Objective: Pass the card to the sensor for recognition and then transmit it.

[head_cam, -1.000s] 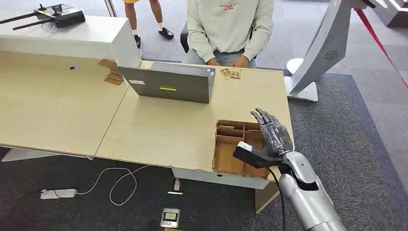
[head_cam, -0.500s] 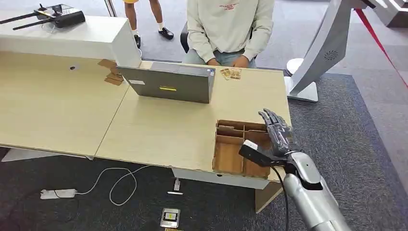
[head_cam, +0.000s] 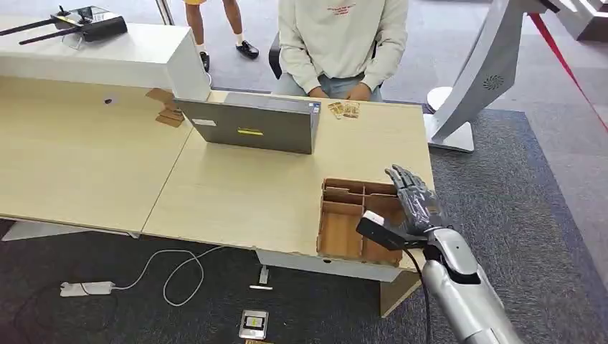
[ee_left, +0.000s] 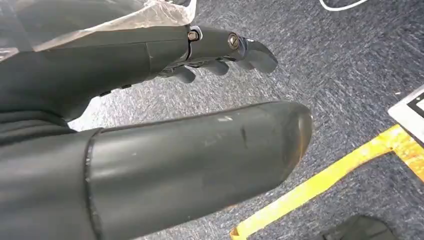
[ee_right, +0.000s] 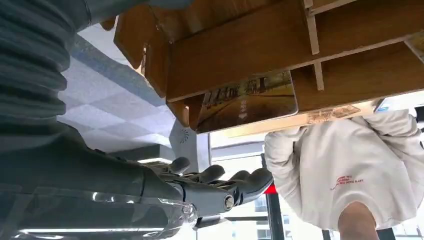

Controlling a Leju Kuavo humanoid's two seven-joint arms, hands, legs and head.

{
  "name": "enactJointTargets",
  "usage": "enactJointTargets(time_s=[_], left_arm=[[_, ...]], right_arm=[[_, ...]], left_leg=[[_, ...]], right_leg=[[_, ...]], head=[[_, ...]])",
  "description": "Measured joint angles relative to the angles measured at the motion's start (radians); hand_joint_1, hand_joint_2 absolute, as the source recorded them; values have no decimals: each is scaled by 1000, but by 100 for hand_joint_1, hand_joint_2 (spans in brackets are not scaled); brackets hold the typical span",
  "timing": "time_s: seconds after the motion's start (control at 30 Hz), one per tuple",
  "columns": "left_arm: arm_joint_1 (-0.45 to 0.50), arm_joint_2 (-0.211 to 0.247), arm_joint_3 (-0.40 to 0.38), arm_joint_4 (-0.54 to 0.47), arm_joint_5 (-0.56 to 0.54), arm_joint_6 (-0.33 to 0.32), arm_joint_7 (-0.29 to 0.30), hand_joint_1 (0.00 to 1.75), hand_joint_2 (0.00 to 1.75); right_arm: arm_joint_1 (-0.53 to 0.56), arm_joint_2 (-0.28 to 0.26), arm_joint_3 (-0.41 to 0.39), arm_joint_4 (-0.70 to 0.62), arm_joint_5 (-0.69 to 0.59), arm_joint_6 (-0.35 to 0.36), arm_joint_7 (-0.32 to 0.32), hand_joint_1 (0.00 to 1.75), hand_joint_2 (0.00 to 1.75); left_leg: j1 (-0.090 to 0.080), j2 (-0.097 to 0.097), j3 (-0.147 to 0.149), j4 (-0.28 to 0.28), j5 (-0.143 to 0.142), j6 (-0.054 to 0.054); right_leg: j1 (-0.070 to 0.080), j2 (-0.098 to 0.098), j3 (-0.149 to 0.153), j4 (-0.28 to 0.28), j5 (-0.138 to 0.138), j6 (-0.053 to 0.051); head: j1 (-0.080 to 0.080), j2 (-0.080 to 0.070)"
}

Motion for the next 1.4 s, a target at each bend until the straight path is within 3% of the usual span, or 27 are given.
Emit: enactJointTargets(time_s=[0.3,1.4], left_arm=[[0,0,0,0,-5,1,-2,0,0],[-6,-1,-1,0,-26,-7,9,0,0]], right_arm=[[-19,15,-8,-6,-27,-46,-29,0,175],[-34,34,-21,5,17,-58,-14,0,175]], left_leg=[[0,0,0,0,0,0],[0,0,0,0,0,0]], right_leg=[[0,0,0,0,0,0],[0,0,0,0,0,0]], head=[[0,0],[0,0]])
